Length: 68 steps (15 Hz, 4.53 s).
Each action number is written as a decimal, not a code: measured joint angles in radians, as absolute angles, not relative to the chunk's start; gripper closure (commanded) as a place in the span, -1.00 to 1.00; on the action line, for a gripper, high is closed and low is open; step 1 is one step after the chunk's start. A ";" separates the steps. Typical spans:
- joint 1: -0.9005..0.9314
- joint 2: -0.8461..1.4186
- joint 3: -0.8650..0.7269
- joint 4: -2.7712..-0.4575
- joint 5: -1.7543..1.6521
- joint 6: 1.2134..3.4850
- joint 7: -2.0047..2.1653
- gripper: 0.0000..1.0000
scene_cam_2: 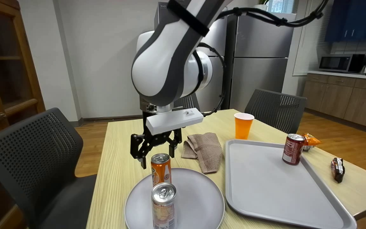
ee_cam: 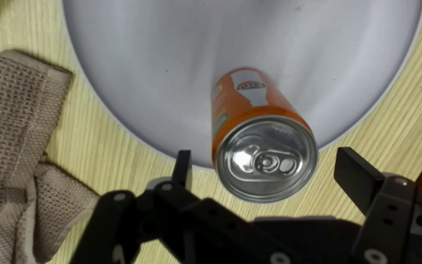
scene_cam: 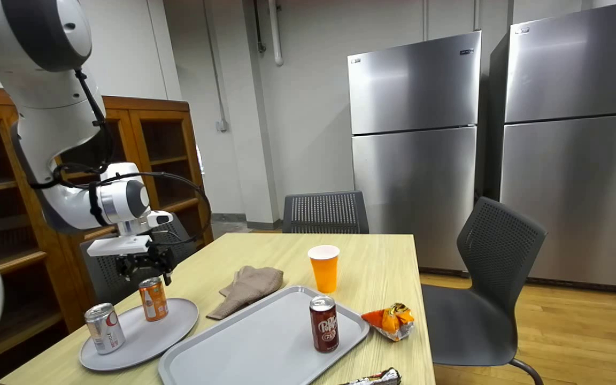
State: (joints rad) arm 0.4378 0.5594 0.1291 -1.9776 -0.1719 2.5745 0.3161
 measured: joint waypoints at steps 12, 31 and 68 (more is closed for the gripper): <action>0.438 0.559 0.127 -1.984 -0.172 2.548 0.316 -0.46; 0.393 0.401 0.114 -2.053 -0.166 2.550 0.316 0.23; 0.039 0.162 -0.038 -2.480 -0.084 2.601 0.287 0.23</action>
